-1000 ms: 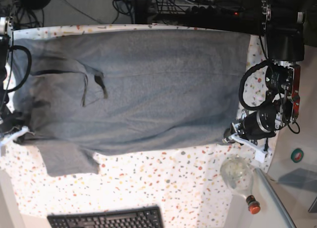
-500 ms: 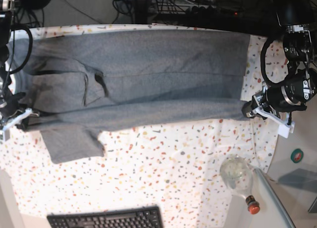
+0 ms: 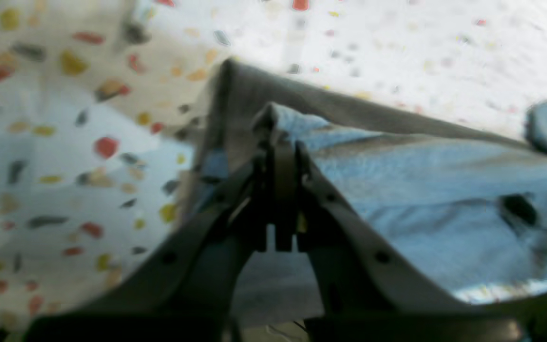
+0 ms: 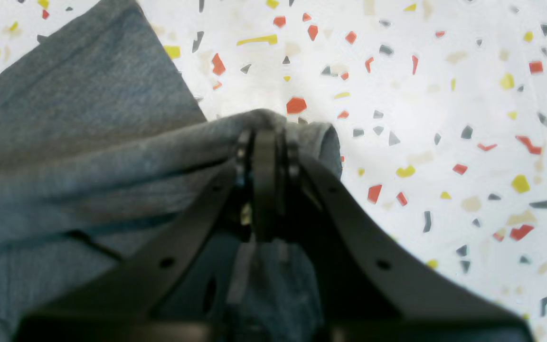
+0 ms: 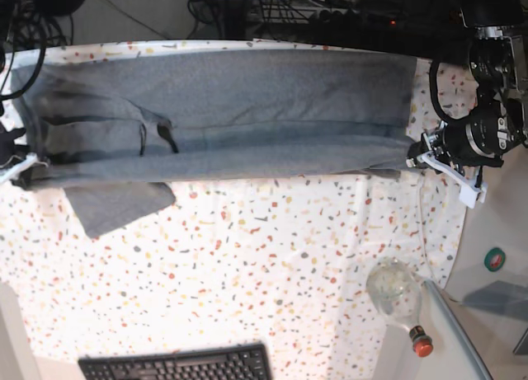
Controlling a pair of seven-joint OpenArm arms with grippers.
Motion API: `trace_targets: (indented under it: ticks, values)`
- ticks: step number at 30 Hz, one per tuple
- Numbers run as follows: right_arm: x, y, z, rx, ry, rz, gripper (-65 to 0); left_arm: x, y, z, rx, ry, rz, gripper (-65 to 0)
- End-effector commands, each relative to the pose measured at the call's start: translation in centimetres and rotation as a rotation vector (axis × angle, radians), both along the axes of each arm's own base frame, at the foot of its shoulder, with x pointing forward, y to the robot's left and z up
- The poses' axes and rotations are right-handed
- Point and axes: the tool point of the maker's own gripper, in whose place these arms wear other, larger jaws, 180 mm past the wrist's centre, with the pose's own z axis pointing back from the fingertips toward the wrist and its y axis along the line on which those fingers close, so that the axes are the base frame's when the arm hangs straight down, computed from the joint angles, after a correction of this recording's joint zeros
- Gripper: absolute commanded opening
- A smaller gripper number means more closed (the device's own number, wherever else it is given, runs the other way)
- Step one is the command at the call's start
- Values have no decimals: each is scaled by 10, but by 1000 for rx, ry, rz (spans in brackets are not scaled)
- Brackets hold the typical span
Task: Layout the t-shirt on the table in an organized manner, then fold the t-shirt properly
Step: 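Fold the held shirt edge over toward the opposite side with both grippers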
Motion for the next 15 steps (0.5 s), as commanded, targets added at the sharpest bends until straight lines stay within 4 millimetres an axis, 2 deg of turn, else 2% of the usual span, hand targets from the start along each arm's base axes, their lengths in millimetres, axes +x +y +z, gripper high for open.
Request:
trace_targets:
  ticks: [1, 6, 15]
  values:
    - [5, -11, 14, -29, -36, -1, -650, 10, 5, 11, 28, -41, -4, -650]
    - [-12, 4, 0, 1, 45, 10, -650, 6, 2, -1, 86, -16, -6, -650]
    - [-20, 7, -9, 15, 101, 6, -650, 1, 0, -8, 102, 8, -5, -650]
